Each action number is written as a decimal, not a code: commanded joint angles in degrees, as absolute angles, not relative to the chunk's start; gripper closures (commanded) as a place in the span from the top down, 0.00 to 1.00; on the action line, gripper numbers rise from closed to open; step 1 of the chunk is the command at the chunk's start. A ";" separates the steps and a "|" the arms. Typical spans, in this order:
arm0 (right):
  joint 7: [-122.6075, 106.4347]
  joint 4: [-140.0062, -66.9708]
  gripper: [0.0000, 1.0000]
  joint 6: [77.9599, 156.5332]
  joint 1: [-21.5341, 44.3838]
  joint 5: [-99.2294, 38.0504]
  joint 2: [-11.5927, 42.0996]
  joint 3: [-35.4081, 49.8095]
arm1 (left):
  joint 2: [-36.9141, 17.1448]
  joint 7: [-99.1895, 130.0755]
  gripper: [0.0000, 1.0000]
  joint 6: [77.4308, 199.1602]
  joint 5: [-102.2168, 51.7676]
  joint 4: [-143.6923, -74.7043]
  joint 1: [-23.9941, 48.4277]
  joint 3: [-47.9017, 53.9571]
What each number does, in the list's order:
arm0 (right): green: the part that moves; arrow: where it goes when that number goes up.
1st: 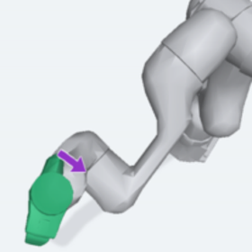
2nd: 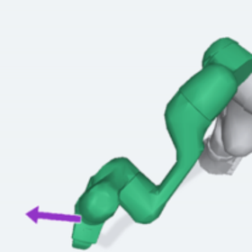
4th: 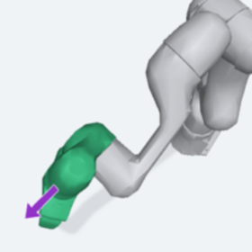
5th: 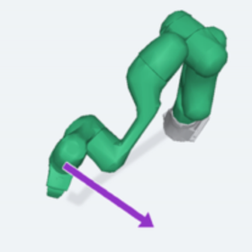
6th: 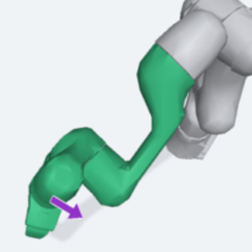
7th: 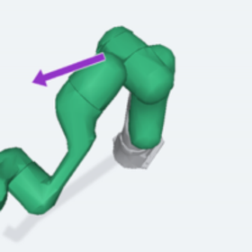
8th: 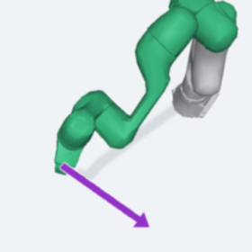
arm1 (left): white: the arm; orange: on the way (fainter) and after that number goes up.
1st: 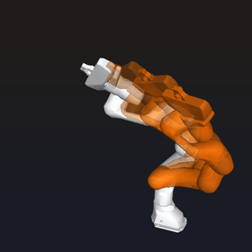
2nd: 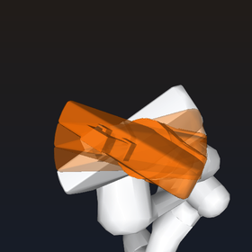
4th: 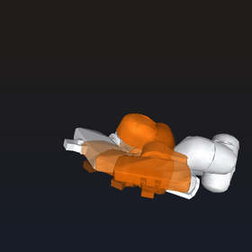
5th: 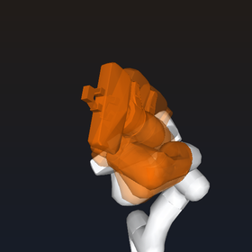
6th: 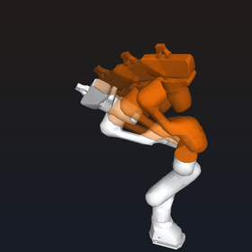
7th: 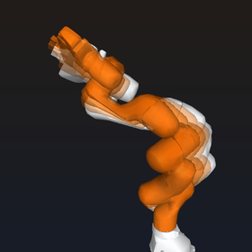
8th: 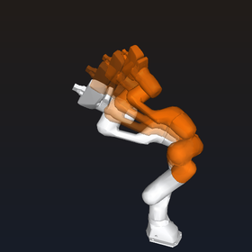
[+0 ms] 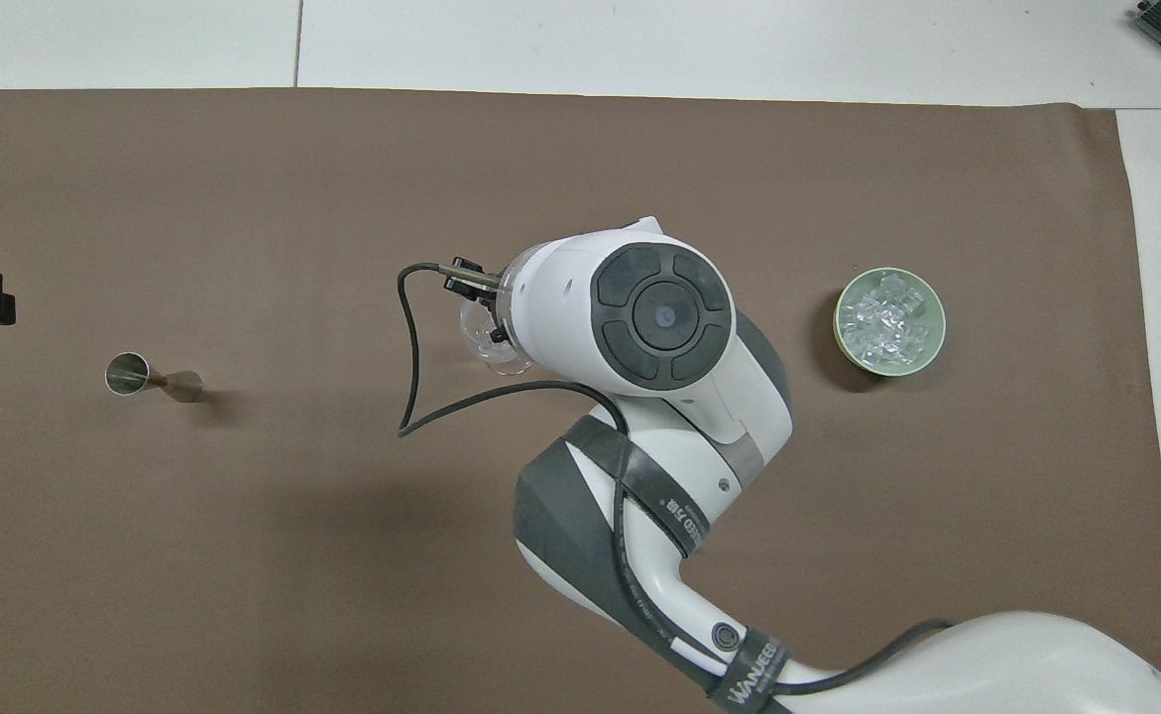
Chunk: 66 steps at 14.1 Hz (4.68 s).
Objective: Pour wine and add ice with both arms
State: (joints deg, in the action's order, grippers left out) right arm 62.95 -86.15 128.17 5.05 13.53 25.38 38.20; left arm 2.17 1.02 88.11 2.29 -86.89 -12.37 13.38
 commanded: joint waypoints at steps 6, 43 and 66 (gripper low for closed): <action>65.04 -85.08 0.01 131.48 5.10 18.63 28.91 39.46 | -0.17 -3.25 1.00 89.21 0.26 -87.71 -12.48 12.57; 22.52 -84.99 1.00 92.47 4.31 -0.09 1.50 3.26 | -1.23 -3.78 1.00 89.91 -3.77 -87.63 -13.80 12.48; 7.82 -86.47 1.00 83.31 2.64 -1.76 -2.46 -5.45 | -1.85 -4.31 1.00 91.23 1.06 -87.36 -13.01 13.01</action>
State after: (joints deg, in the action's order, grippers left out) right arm 8.78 -87.82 83.27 3.50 -0.06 -3.65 -5.81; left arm -2.20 -3.95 90.42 0.16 -87.14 -13.23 13.01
